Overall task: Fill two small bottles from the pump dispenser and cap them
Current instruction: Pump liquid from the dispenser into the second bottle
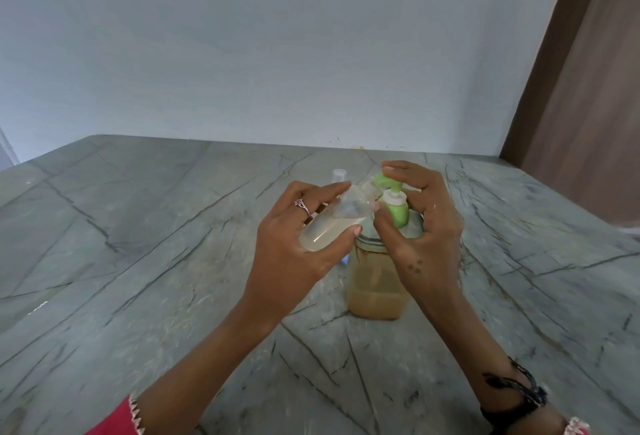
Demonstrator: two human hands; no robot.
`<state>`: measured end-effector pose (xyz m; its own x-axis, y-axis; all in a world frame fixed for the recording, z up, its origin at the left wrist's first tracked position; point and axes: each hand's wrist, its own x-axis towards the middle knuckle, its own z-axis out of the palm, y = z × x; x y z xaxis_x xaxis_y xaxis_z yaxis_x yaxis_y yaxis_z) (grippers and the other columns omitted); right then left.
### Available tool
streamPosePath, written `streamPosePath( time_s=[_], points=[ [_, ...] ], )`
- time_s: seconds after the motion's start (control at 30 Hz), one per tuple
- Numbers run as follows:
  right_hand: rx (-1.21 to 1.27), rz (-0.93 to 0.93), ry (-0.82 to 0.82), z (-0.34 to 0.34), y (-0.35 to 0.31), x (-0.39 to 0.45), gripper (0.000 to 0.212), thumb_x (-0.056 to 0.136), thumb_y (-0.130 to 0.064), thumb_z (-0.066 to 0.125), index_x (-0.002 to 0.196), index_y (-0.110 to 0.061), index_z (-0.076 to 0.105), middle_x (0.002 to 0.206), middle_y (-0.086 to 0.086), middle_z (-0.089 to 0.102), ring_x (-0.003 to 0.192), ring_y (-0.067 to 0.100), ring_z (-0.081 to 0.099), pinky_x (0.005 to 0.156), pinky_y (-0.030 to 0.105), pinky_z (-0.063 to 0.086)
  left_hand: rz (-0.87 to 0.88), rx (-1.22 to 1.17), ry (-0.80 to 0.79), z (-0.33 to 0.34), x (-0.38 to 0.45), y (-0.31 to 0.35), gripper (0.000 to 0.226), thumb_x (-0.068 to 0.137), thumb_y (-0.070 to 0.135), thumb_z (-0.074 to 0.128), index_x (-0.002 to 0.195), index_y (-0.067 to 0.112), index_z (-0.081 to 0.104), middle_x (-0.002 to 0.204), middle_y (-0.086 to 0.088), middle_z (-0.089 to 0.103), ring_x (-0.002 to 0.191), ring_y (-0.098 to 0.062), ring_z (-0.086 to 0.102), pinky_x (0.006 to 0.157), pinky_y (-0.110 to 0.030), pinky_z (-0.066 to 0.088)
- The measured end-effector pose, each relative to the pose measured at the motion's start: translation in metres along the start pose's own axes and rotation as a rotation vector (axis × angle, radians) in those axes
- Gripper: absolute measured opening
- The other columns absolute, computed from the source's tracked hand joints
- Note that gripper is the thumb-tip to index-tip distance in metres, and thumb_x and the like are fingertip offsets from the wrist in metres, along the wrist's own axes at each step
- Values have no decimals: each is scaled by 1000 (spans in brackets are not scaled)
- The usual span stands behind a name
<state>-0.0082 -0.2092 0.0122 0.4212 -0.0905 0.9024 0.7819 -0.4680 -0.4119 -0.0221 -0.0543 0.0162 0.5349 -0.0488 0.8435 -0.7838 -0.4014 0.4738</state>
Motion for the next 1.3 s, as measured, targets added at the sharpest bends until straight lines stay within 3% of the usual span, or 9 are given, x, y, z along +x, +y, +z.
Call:
streamPosePath(
  time_s=[0.17, 0.3, 0.43, 0.53, 0.73, 0.9, 1.07, 1.23, 1.3],
  points=[
    [14, 11, -11, -1, 0, 0, 30, 79, 3, 64, 109, -2, 60, 114, -10, 53, 108, -3, 53, 89, 15, 44, -8, -9, 3, 0, 0, 1, 40, 75, 32, 66, 112, 17, 60, 96, 0, 57, 84, -7, 58, 70, -12, 47],
    [24, 6, 12, 0, -1, 2, 37, 77, 4, 65, 107, -15, 56, 106, -4, 56, 100, 2, 57, 82, 19, 50, -8, -3, -3, 0, 0, 2, 40, 75, 33, 65, 112, 18, 59, 96, -1, 58, 83, -7, 57, 70, -11, 46],
    [-25, -15, 40, 0, 0, 6, 33, 73, 5, 66, 98, -14, 57, 95, 0, 56, 90, -9, 53, 76, 9, 45, -22, -9, -6, 0, -2, 3, 39, 75, 33, 66, 111, 19, 60, 95, -1, 59, 81, -8, 59, 68, -14, 47],
    [-18, -12, 32, 0, -1, 7, 33, 72, 4, 66, 97, -16, 55, 94, -3, 55, 89, -9, 53, 75, 9, 46, -22, 2, -7, -1, -2, 3, 39, 75, 32, 66, 111, 17, 61, 94, -2, 59, 80, -10, 59, 67, -15, 47],
    [-26, -50, -7, -1, 2, 1, 40, 76, 5, 67, 110, -13, 54, 108, -10, 51, 105, -8, 50, 88, 11, 43, -39, -9, -19, 0, -2, 3, 41, 76, 34, 65, 112, 15, 61, 96, -1, 61, 83, -8, 60, 71, -18, 51],
    [56, -11, -56, -2, 1, -4, 43, 82, -2, 67, 120, -15, 50, 122, -11, 49, 115, 9, 54, 92, 32, 51, -57, -26, -28, 1, -3, 5, 41, 76, 34, 66, 112, 15, 62, 96, 0, 64, 83, -4, 62, 72, -10, 47],
    [92, 9, -75, -3, 2, -5, 48, 82, 1, 65, 125, -15, 48, 128, -10, 49, 120, 15, 54, 93, 43, 52, -74, -41, -19, 1, -2, 5, 41, 76, 35, 66, 112, 16, 63, 98, 2, 65, 84, -2, 63, 73, -10, 48],
    [99, 75, -87, -3, 1, -6, 56, 82, -1, 64, 132, -18, 45, 130, -10, 49, 110, 15, 60, 87, 34, 55, -73, -53, -11, 2, -3, 6, 39, 76, 35, 66, 112, 20, 61, 98, 3, 65, 85, -2, 63, 72, -9, 48],
    [75, 51, -83, -3, 1, -6, 58, 81, 0, 64, 132, -19, 44, 132, -8, 47, 117, 14, 56, 94, 31, 51, -73, -58, -12, 1, -3, 6, 39, 76, 34, 66, 112, 20, 60, 98, 3, 65, 85, -1, 63, 72, -8, 47]
  ],
)
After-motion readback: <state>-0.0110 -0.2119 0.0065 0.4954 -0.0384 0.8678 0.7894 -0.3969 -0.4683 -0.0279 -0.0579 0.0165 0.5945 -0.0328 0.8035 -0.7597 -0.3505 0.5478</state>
